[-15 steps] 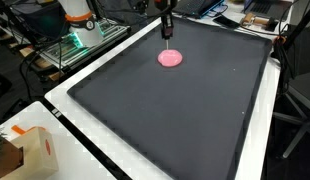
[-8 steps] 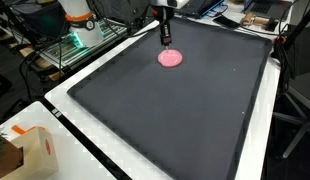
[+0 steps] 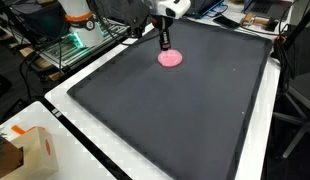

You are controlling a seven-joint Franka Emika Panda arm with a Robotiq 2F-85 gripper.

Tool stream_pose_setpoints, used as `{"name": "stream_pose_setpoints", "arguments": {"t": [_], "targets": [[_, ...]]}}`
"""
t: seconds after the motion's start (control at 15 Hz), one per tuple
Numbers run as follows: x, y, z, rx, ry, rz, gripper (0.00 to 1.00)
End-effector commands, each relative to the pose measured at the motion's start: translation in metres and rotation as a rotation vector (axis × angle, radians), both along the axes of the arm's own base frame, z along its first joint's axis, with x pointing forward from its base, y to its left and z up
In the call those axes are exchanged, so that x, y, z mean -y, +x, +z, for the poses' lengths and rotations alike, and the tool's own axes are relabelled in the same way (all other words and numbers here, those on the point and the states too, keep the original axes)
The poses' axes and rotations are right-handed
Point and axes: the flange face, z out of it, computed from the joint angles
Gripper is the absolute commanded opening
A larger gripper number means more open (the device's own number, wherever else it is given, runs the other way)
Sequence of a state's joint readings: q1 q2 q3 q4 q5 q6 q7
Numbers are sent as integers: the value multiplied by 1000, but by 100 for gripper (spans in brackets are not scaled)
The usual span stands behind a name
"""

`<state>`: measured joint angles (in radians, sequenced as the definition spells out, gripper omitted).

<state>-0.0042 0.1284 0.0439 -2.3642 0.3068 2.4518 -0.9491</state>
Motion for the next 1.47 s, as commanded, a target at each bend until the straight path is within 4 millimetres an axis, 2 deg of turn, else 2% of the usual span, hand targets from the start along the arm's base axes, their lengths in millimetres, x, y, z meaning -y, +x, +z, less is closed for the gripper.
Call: {"name": "stream_pose_setpoints", "arguments": {"t": [0.0,1.0,1.4], "targets": [[1,-1,-12,3,20,-10,3],[-3,1,-32,-26,37,-27,3],[5,2,-20,-17,27,-39,3]]}}
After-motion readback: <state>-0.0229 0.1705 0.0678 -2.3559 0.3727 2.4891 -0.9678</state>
